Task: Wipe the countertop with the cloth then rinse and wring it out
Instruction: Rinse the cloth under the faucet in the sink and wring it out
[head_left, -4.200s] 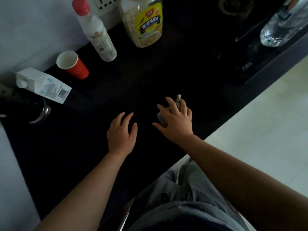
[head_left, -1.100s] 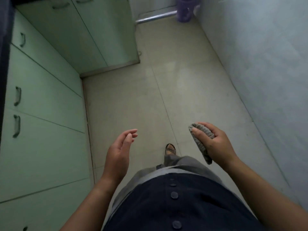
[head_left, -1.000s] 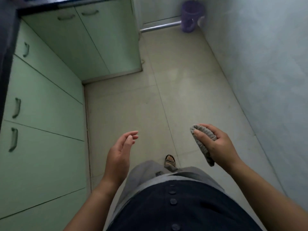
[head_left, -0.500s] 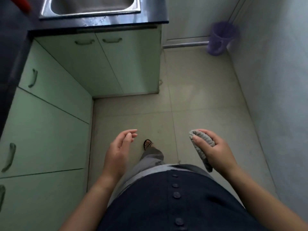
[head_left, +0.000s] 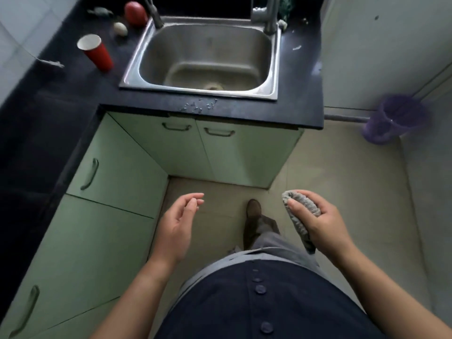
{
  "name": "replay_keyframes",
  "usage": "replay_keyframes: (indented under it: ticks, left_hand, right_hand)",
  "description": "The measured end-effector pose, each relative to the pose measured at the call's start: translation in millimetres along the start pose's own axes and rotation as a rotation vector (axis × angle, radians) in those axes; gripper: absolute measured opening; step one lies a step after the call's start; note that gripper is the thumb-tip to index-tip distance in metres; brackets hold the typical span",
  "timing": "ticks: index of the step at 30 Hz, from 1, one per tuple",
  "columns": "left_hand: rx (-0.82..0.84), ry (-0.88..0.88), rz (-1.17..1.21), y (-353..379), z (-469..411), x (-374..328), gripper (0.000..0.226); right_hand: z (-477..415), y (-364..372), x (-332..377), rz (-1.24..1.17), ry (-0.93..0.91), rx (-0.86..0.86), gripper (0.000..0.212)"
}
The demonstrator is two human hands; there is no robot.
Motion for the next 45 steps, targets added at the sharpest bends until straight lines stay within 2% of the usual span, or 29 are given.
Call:
replay_keyframes:
  ticks: [4,8,14,16,24,29,34,40,45]
  left_hand:
    - [-0.068,0.030,0.021,-10.4,-86.3,-32.3,0.036]
    - [-0.119,0.022,0.032,-14.2,-158.0,-63.4,0.025]
    - [-0.158,-0.036,-0.016,-28.5,-225.4,-77.1,0.024]
    - [-0.143,-0.048,-0.021,-38.2,-257.8,-81.5,0.023]
    - [0.143,0.014,-0.134,-57.0,-403.0,-132.2,0.022]
    - [0.287,0.081,-0.219,-59.4,-484.1,-162.1,0.020]
    - [0.346,0.142,-0.325,-41.2,-540.8,-189.8,0.020]
    - [0.279,0.153,-0.322,-7.4,-579.0,-215.1,0.018]
    - [0.256,0.127,-0.276,16.9,-592.7,-213.7,0.017]
  right_hand:
    - [-103.2,2.2,59.7,0.065,-0.067,0.050,0.009]
    - [-197.4,9.7,109.2,0.042,-0.098,0.137,0.005]
    - [-287.8,16.9,127.9,0.053,-0.076,0.134,0.009]
    - [-319.0,21.9,128.2,0.050,-0.035,0.123,0.004]
    - [-416.3,64.5,163.8,0.030,0.027,0.020,0.008]
    - [-470.4,57.1,196.6,0.113,-0.014,-0.135,0.013]
    - [-520.8,28.6,219.4,0.173,-0.020,-0.209,0.028]
    - [-577.8,11.0,228.7,0.228,0.018,-0.122,0.063]
    - [-604.6,15.5,220.3,0.208,0.035,-0.035,0.065]
Point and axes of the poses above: each hand's wrist, its own z-axis away from the middle knuckle, its own y-axis out of the palm, x = y × z, the point moved 9 cm from there along -z, towards the middle knuckle, and after that the axes turned 7 degrees about x, right-handed, at the moved point
